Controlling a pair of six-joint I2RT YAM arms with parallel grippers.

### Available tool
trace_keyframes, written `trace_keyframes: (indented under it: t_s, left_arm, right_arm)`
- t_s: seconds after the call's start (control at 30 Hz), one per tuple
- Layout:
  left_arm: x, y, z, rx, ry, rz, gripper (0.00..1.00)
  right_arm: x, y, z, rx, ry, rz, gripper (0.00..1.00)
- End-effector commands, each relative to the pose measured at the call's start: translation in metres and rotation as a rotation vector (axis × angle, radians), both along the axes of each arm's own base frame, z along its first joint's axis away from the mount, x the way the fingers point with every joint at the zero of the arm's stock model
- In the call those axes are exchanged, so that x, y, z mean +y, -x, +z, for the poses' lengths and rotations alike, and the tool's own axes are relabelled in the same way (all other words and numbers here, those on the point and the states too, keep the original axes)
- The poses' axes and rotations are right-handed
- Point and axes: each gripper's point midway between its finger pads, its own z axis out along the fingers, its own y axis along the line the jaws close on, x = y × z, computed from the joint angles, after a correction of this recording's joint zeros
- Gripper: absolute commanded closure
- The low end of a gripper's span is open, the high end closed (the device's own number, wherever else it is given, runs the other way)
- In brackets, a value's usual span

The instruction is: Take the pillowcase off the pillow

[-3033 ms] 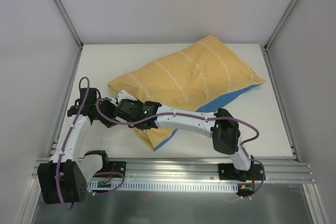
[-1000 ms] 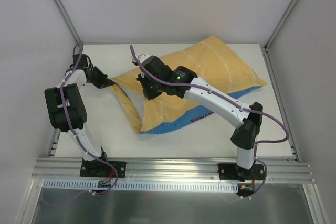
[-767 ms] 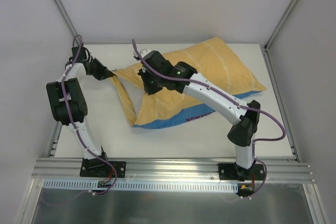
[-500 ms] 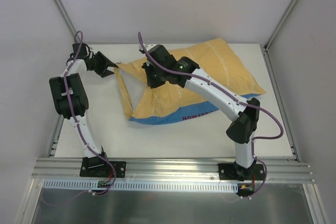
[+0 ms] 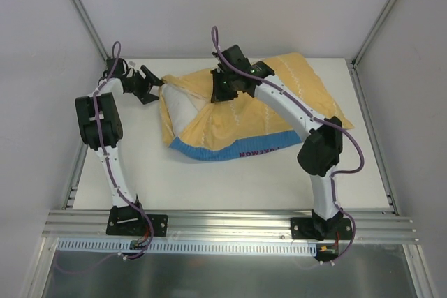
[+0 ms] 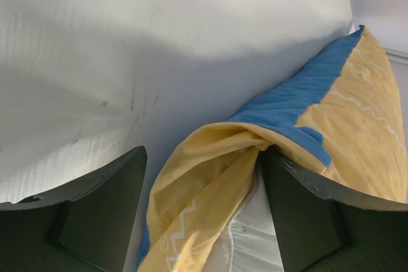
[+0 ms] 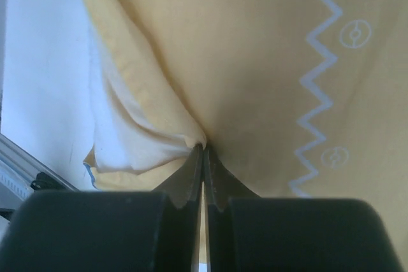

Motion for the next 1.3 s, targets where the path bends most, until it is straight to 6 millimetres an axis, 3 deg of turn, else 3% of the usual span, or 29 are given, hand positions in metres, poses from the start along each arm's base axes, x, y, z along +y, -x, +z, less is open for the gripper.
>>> trace_keyframes:
  t_s: [0.0, 0.03, 0.13, 0.17, 0.23, 0.27, 0.3, 0.33, 0.37, 0.4, 0.43, 0.5, 0.57, 0.6, 0.67, 0.7, 0.8, 0.93, 1.03, 1.07, 1.27]
  left_arm:
    - [-0.004, 0.020, 0.022, -0.043, -0.013, -0.041, 0.27]
    - [-0.005, 0.024, 0.019, -0.030, -0.014, -0.041, 0.27]
    - [-0.013, 0.045, 0.004, 0.034, 0.016, -0.049, 0.29]
    - [-0.021, 0.050, 0.001, 0.050, 0.025, -0.062, 0.31]
    - [-0.031, 0.066, -0.005, 0.078, 0.027, -0.080, 0.34]
    - [-0.036, 0.071, -0.006, 0.083, 0.022, -0.092, 0.41]
    - [-0.046, 0.076, -0.001, 0.074, 0.018, -0.114, 0.43]
    - [-0.051, 0.086, -0.007, 0.099, 0.023, -0.121, 0.44]
    - [-0.055, 0.092, -0.007, 0.106, 0.024, -0.129, 0.44]
    - [-0.064, 0.103, -0.007, 0.118, 0.026, -0.145, 0.45]
    - [-0.068, 0.109, -0.007, 0.125, 0.028, -0.153, 0.45]
    - [-0.083, 0.129, -0.008, 0.139, 0.012, -0.184, 0.44]
    - [-0.090, 0.139, -0.012, 0.147, -0.023, -0.192, 0.42]
    - [-0.093, 0.145, -0.013, 0.150, -0.032, -0.204, 0.37]
    - [-0.100, 0.149, -0.015, 0.154, -0.038, -0.219, 0.34]
    - [-0.102, 0.149, -0.017, 0.162, -0.035, -0.219, 0.34]
    - [-0.102, 0.146, -0.017, 0.168, -0.030, -0.212, 0.33]
    - [-0.101, 0.145, -0.017, 0.164, -0.038, -0.206, 0.34]
    - [-0.101, 0.145, -0.019, 0.175, -0.035, -0.201, 0.34]
    - [-0.112, 0.148, -0.020, 0.176, -0.036, -0.228, 0.34]
    - [-0.115, 0.143, -0.018, 0.174, -0.031, -0.230, 0.34]
  right_arm:
    - [0.000, 0.020, -0.023, 0.090, 0.019, 0.007, 0.99]
    - [-0.005, 0.025, -0.037, 0.117, 0.045, 0.000, 0.99]
    - [-0.016, 0.034, -0.044, 0.135, 0.069, -0.014, 0.99]
    - [-0.024, 0.041, -0.060, 0.158, 0.096, -0.020, 0.99]
    - [-0.031, 0.048, -0.047, 0.119, 0.052, -0.026, 0.99]
    - [-0.036, 0.055, -0.049, 0.120, 0.044, -0.024, 0.99]
    - [-0.051, 0.069, -0.071, 0.163, 0.077, -0.032, 0.99]
    - [-0.059, 0.074, -0.058, 0.138, 0.049, -0.042, 0.99]
    - [-0.064, 0.078, -0.060, 0.133, 0.045, -0.048, 0.99]
    - [-0.079, 0.086, -0.074, 0.156, 0.072, -0.070, 0.99]
    - [-0.087, 0.090, -0.065, 0.131, 0.059, -0.081, 0.99]
    - [-0.108, 0.094, -0.074, 0.123, 0.093, -0.120, 0.99]
    - [-0.121, 0.095, -0.069, 0.095, 0.097, -0.137, 0.99]
    - [-0.124, 0.095, -0.069, 0.094, 0.101, -0.138, 0.94]
    - [-0.125, 0.102, -0.059, 0.082, 0.101, -0.110, 0.72]
    - [-0.116, 0.111, -0.054, 0.064, 0.106, -0.074, 0.44]
    - [-0.103, 0.135, -0.034, -0.048, 0.171, -0.021, 0.13]
    - [-0.090, 0.168, -0.033, -0.101, 0.190, -0.020, 0.03]
    - [-0.086, 0.186, -0.046, -0.094, 0.203, -0.044, 0.01]
    - [-0.087, 0.193, -0.057, -0.077, 0.213, -0.038, 0.00]
    - [-0.092, 0.210, -0.098, -0.015, 0.305, -0.032, 0.02]
